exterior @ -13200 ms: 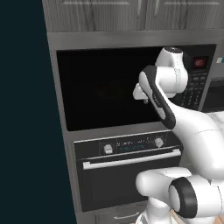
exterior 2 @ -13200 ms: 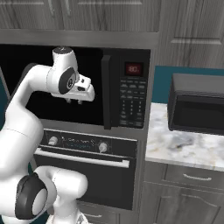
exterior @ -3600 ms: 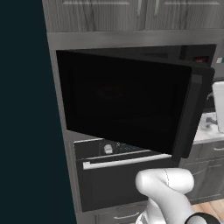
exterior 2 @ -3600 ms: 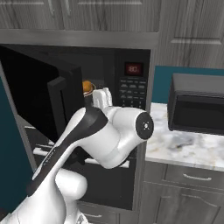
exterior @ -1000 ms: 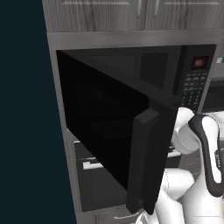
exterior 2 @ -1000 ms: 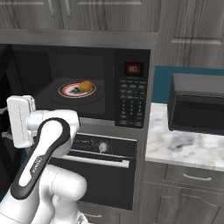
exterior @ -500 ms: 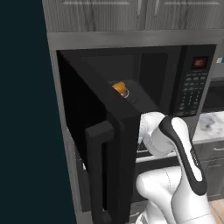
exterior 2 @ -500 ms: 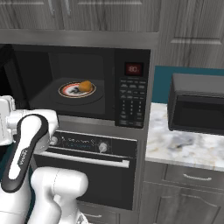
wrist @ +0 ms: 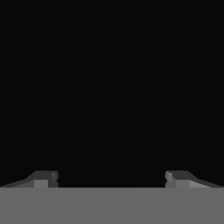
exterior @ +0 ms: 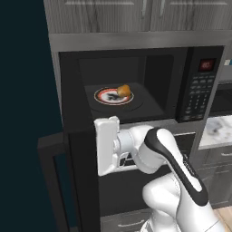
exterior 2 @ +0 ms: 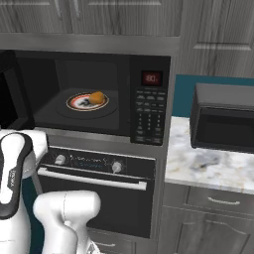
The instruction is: Retrieve the reheated potato from the microwave, then place the potato, cheese, and condiment on the cutting board.
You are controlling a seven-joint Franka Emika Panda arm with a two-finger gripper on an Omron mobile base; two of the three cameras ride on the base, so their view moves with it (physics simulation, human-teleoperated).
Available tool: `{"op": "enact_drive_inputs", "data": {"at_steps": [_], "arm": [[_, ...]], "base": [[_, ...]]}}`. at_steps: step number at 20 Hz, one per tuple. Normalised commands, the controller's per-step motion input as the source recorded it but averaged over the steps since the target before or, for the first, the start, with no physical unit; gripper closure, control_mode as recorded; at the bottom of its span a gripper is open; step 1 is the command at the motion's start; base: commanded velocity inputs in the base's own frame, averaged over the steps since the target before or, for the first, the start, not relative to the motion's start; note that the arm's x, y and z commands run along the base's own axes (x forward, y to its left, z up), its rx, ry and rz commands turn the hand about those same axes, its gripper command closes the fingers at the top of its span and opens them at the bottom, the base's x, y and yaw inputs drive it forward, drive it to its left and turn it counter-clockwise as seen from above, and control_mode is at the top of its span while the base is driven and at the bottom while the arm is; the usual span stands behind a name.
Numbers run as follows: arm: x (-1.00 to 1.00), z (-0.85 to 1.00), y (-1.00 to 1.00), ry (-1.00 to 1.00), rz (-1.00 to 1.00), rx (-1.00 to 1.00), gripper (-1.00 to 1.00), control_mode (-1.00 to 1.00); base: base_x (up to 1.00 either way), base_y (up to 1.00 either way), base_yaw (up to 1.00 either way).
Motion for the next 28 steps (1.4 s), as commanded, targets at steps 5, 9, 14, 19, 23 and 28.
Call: {"op": "enact_drive_inputs", "data": {"at_steps": [5,9,14,19,23,28], "arm": [[0.16,0.10,-0.21,0.01,-0.06,-0.07,-1.00,-1.00],[0.12,0.13,-0.51,0.02,-0.06,-0.02,-1.00,-1.00],[0.11,0.10,-0.42,-0.07,-0.10,-0.24,-1.00,-1.00],[0.14,0.07,-0.37,-0.06,-0.25,-0.45,-1.00,-1.00],[0.17,0.11,-0.33,-0.09,-0.26,-0.50,-1.00,-1.00],[0.15,0.06,-0.33,-0.14,-0.22,-0.47,-1.00,-1.00]], "base": [[0.00,0.00,0.00],[0.00,0.00,0.00],[0.00,0.00,0.00],[0.00,0.00,0.00],[0.00,0.00,0.00],[0.00,0.00,0.00]]}}
